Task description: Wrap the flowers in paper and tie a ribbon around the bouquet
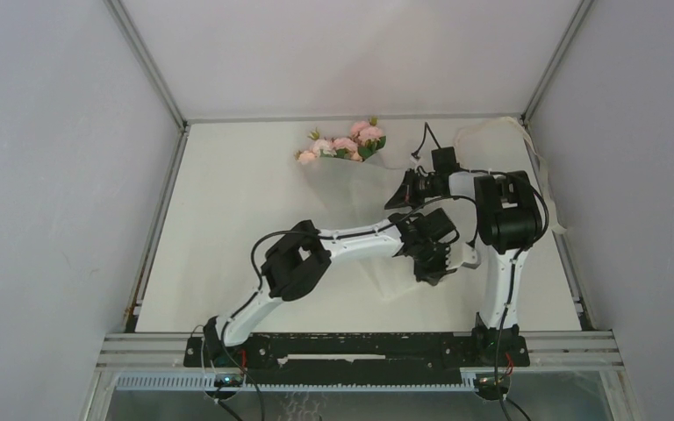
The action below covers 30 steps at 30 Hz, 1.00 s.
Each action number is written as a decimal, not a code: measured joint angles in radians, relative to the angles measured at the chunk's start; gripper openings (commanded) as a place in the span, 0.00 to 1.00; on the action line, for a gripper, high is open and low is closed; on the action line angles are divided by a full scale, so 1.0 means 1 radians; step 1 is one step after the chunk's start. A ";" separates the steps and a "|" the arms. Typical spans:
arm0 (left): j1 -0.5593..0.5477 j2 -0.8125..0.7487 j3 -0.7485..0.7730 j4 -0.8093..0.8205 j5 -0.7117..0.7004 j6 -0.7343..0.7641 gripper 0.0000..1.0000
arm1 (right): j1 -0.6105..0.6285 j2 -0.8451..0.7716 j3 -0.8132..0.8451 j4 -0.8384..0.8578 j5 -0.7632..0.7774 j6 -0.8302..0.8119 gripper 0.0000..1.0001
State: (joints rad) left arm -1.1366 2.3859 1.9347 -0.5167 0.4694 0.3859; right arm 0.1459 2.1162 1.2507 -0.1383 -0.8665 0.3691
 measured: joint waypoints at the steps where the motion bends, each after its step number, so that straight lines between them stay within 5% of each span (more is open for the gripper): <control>1: -0.005 -0.022 -0.021 -0.050 0.011 0.009 0.00 | 0.001 -0.005 0.000 -0.008 0.005 0.005 0.00; 8: -0.068 -0.272 -0.250 -0.493 0.056 0.197 0.00 | 0.007 -0.057 0.000 -0.072 0.050 0.065 0.00; 15: -0.018 -0.599 -0.647 -0.713 0.023 0.327 0.00 | 0.007 -0.112 0.000 -0.126 0.093 0.108 0.00; 23: 0.169 -0.666 -0.917 -0.706 -0.032 0.352 0.00 | 0.007 -0.123 0.000 -0.138 0.104 0.166 0.00; 30: 0.539 -0.614 -0.924 -0.528 -0.114 0.258 0.00 | 0.022 -0.238 0.003 -0.180 0.088 0.222 0.00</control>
State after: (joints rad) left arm -0.5972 1.7721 1.0103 -1.0443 0.3557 0.6437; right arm 0.1680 1.8778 1.2541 -0.3183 -0.7788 0.5911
